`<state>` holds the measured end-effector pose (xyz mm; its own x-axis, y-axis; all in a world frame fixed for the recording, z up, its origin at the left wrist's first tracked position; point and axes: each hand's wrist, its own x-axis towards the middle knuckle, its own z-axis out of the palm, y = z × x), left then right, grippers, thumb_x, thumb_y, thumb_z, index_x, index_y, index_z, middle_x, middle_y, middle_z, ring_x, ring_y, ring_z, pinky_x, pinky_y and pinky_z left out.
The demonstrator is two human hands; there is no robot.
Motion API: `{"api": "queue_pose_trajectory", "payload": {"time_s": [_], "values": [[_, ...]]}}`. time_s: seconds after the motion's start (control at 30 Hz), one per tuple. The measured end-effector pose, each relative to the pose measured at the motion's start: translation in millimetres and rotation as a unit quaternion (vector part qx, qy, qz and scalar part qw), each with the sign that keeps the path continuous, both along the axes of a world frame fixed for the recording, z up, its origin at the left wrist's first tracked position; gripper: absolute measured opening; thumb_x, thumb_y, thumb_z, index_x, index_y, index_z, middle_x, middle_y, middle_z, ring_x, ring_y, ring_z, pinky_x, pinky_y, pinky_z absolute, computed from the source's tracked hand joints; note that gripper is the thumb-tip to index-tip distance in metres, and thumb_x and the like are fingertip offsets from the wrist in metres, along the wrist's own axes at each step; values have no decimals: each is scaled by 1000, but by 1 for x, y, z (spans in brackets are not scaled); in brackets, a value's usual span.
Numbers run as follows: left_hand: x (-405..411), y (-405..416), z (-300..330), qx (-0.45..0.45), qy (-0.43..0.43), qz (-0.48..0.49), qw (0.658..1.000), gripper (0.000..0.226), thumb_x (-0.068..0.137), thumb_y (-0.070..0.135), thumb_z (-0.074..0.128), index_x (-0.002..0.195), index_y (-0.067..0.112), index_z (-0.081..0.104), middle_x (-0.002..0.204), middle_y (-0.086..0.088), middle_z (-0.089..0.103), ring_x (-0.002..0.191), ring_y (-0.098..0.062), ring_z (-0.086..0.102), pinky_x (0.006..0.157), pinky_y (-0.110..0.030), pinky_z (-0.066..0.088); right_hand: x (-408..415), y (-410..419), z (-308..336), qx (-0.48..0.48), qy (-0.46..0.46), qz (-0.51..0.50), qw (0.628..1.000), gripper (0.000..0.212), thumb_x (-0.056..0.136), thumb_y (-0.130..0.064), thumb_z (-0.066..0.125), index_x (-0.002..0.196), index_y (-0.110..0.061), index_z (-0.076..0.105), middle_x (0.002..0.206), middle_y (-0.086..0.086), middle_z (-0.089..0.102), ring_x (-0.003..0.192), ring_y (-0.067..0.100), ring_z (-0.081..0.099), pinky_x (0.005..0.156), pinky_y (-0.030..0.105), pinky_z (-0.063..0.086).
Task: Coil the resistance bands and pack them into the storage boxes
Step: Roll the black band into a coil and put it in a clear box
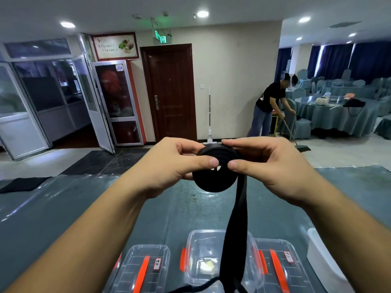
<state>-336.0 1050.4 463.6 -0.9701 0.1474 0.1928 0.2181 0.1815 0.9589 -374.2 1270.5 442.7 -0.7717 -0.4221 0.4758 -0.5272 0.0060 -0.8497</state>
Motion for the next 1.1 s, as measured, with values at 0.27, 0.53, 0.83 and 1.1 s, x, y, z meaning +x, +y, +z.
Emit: {"api": "queue_pose_trajectory", "payload": {"time_s": [0.27,0.53,0.83,1.1], "values": [[-3,5,-10,96,6,6,995,35,73,22,77,105,7,76,88,-6,78,79,-14,74,65,-20,56,2,-7,-4,-65,15,-49,997,38,82,0,79,113,-22,76,105,-7,80,104,11,75,97,27,58],[-4,6,-11,113,14,-2,993,36,71,23,78,106,14,78,97,-7,80,87,-17,76,72,-25,58,-2,-4,-3,-93,-11,-5,996,48,69,-19,80,116,-23,75,107,2,80,104,18,76,93,30,59],[-8,3,-7,67,14,8,998,39,71,28,77,103,6,79,90,-10,78,80,-17,74,67,-23,57,-4,0,-1,-42,-17,-1,999,49,70,-16,81,118,-23,74,107,2,80,107,18,75,101,38,57],[-11,0,-6,55,-3,2,998,40,76,28,75,106,1,77,91,-12,77,81,-16,73,66,-22,56,-6,-2,-3,-10,-7,-20,1000,41,80,0,79,118,-16,75,105,0,81,104,16,76,98,35,59]]}}
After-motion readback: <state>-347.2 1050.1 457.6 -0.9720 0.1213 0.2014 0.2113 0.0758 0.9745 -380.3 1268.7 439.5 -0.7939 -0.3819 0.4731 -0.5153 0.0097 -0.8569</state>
